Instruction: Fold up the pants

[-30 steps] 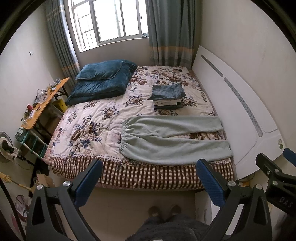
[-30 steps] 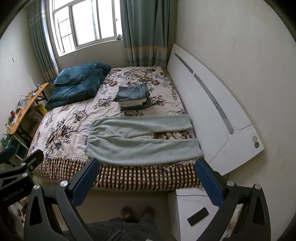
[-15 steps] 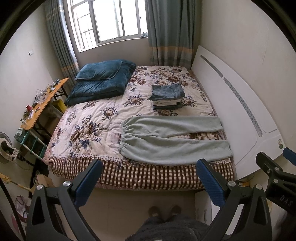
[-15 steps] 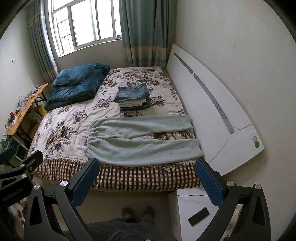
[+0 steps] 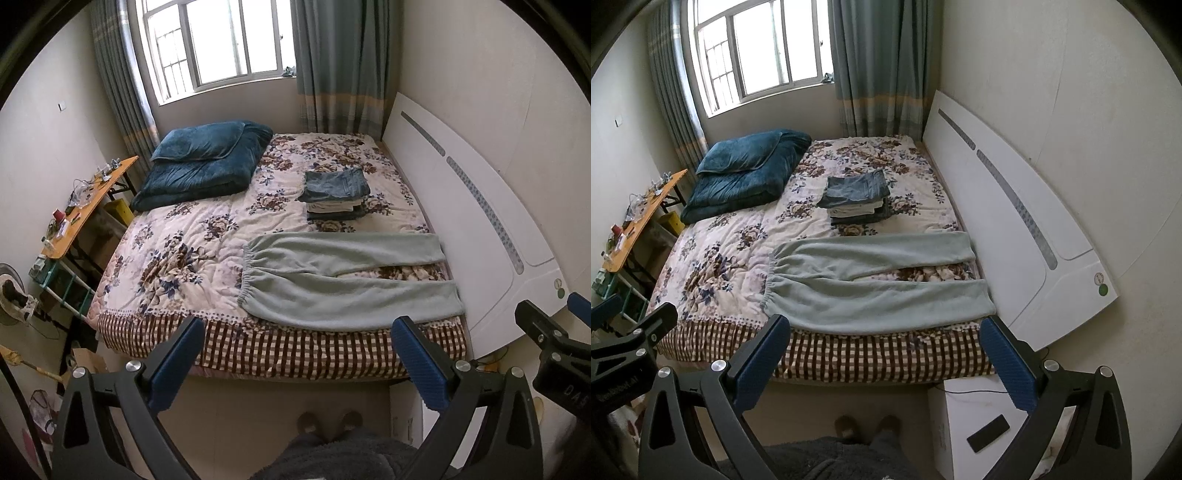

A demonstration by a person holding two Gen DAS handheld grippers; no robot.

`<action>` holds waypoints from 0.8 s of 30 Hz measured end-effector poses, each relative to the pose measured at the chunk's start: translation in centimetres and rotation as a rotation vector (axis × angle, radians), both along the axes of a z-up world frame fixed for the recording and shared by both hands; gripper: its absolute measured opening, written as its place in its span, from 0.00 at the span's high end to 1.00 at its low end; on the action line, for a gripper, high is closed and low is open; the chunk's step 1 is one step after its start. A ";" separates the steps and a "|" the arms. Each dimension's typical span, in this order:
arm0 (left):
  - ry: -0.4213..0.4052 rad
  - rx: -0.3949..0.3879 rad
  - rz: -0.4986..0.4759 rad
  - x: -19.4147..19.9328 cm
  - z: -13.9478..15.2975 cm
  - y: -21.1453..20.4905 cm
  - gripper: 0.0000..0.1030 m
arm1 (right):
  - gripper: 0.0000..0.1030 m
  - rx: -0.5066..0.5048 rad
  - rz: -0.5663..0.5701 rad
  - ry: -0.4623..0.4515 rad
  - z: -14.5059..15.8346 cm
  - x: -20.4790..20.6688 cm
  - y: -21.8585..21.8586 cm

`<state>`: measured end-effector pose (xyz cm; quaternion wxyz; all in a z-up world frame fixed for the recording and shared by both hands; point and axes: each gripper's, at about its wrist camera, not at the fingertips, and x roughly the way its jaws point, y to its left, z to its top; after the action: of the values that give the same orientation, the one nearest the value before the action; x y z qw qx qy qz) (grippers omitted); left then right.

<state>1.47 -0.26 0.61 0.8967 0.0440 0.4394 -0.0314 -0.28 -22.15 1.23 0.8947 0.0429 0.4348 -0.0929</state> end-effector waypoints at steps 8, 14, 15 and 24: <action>-0.001 -0.002 -0.004 0.3 0.1 -0.1 0.00 | 0.00 -0.004 -0.002 -0.002 0.0 -0.1 0.2; -0.002 -0.001 -0.010 0.3 0.0 -0.5 0.00 | 0.00 0.000 -0.001 -0.002 0.0 -0.1 0.1; -0.003 -0.001 -0.010 0.3 0.0 -0.6 0.00 | 0.00 0.001 -0.001 -0.002 0.0 -0.2 0.2; 0.005 -0.004 -0.015 0.2 -0.4 -1.0 0.00 | 0.00 0.001 -0.002 0.002 -0.1 -0.3 0.2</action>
<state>1.66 -1.23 0.26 0.8954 0.0453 0.4412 -0.0391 -0.55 -21.99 1.08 0.8941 0.0439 0.4358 -0.0936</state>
